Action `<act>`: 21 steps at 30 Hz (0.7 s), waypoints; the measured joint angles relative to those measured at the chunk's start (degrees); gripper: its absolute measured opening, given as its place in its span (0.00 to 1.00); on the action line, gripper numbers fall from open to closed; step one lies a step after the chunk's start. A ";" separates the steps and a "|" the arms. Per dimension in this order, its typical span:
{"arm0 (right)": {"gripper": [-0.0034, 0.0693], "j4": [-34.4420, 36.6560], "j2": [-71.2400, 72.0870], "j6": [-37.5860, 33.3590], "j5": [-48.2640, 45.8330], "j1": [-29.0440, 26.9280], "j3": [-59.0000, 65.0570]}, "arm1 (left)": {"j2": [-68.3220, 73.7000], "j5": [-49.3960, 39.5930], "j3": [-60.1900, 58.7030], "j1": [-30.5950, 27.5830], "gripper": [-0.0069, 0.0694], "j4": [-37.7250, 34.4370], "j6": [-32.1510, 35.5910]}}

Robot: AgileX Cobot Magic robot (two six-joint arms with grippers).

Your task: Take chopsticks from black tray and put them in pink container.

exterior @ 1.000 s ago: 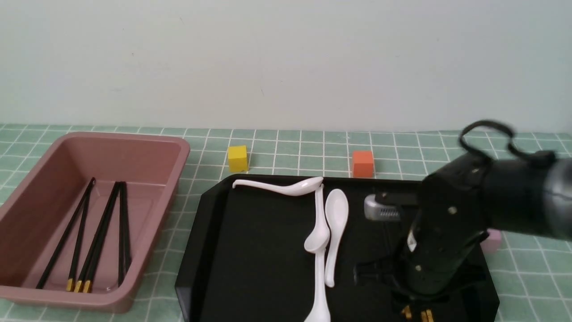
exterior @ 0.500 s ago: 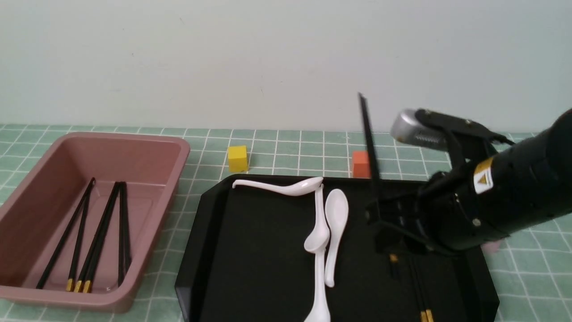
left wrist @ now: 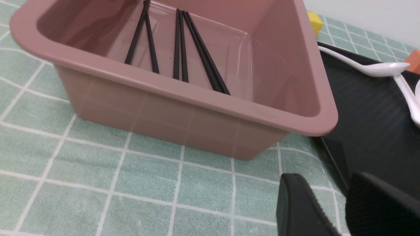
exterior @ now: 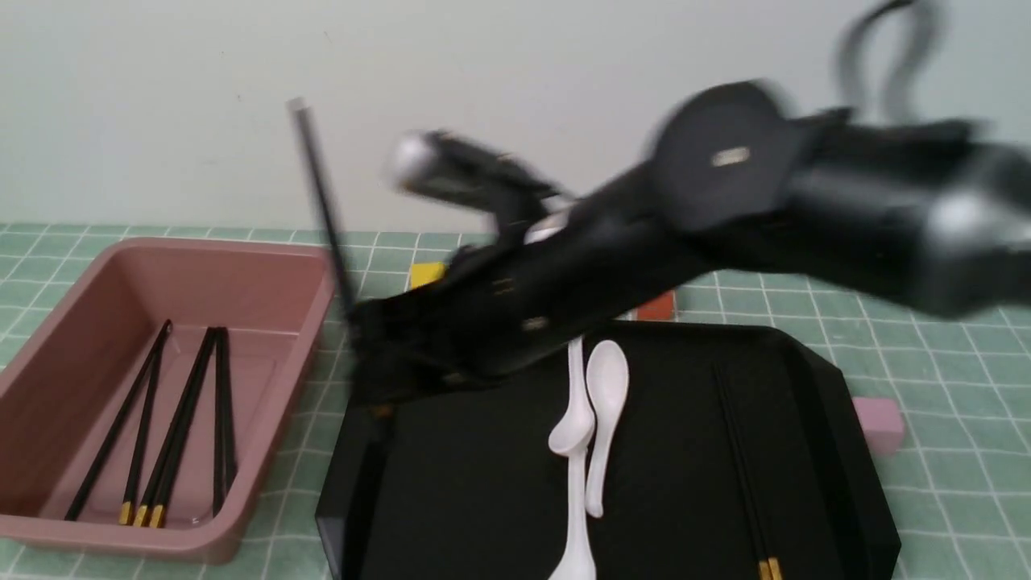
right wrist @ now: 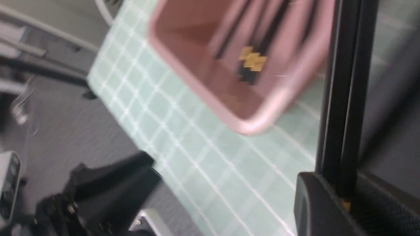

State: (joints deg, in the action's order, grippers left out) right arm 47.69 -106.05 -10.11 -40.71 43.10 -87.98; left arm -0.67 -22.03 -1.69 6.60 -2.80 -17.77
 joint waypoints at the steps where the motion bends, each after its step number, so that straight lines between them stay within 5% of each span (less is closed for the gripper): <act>1: 0.25 1.20 -2.76 -0.75 0.38 1.57 -2.83 | 0.00 0.00 0.00 0.00 0.40 0.00 0.00; 10: 0.25 10.35 -20.18 -3.69 10.54 9.46 -17.44 | 0.00 0.00 0.00 0.00 0.40 0.00 0.00; 21: 0.30 12.33 -27.13 -3.99 27.05 10.57 -19.56 | 0.00 0.00 0.00 0.00 0.40 0.00 0.00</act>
State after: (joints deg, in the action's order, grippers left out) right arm 60.02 -133.18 -14.10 -13.66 53.67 -107.55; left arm -0.67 -22.03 -1.69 6.60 -2.80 -17.77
